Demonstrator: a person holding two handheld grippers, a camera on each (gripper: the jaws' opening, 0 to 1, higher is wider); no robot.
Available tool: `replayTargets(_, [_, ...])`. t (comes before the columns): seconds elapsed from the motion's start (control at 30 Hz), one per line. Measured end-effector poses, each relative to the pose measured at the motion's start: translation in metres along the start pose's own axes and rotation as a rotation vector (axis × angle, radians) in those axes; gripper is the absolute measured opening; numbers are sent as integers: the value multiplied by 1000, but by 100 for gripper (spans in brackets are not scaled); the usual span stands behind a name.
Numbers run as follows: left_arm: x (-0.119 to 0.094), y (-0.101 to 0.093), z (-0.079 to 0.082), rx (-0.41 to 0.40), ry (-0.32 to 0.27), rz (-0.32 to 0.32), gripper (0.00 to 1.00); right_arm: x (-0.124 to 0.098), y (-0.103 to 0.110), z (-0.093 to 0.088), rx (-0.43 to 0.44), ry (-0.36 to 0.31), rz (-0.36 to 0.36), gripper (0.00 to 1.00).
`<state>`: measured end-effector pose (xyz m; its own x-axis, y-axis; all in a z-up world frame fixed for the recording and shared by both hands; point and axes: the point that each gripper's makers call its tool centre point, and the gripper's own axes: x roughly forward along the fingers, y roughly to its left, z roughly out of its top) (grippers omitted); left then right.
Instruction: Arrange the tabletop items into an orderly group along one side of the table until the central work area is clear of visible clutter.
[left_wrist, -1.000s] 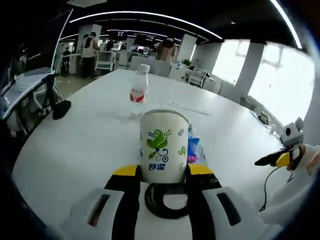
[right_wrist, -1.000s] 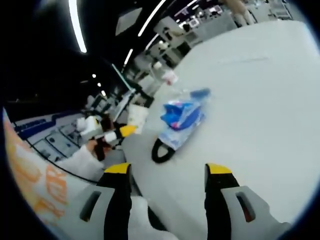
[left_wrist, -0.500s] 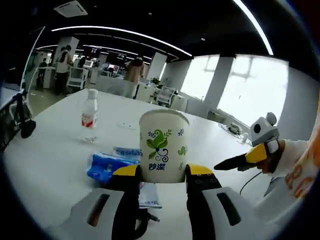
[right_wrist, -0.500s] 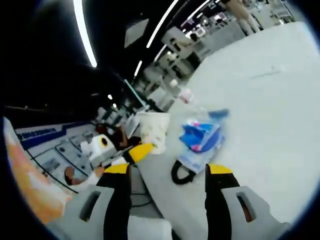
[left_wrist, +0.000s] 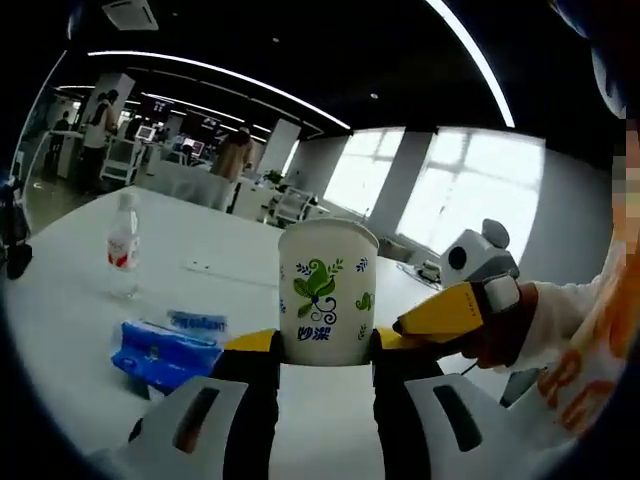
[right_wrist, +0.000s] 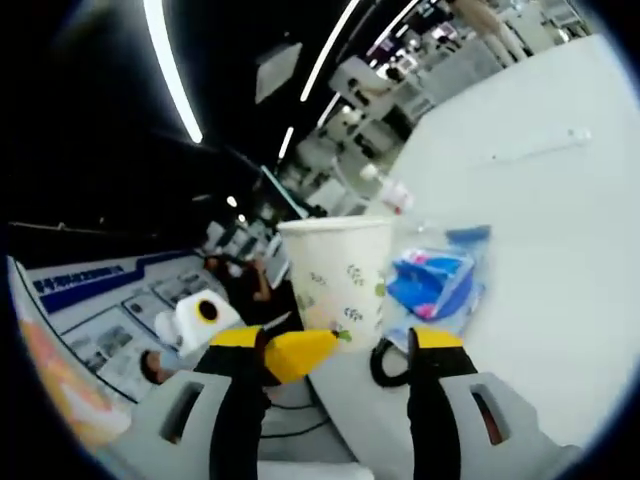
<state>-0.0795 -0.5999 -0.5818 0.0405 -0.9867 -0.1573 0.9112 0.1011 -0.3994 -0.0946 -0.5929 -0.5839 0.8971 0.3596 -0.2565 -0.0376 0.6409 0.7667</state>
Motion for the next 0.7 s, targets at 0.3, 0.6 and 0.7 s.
replayTargets(0.3, [4, -9, 1, 40, 0, -37, 35, 4, -3, 13, 48, -21, -3, 39])
replayTargets(0.6, [6, -11, -7, 72, 38, -29, 36, 2, -10, 7, 44, 3, -28, 36])
replayTargets(0.7, [7, -12, -9, 87, 45, -24, 36, 1, -11, 7, 7, 13, -36, 36])
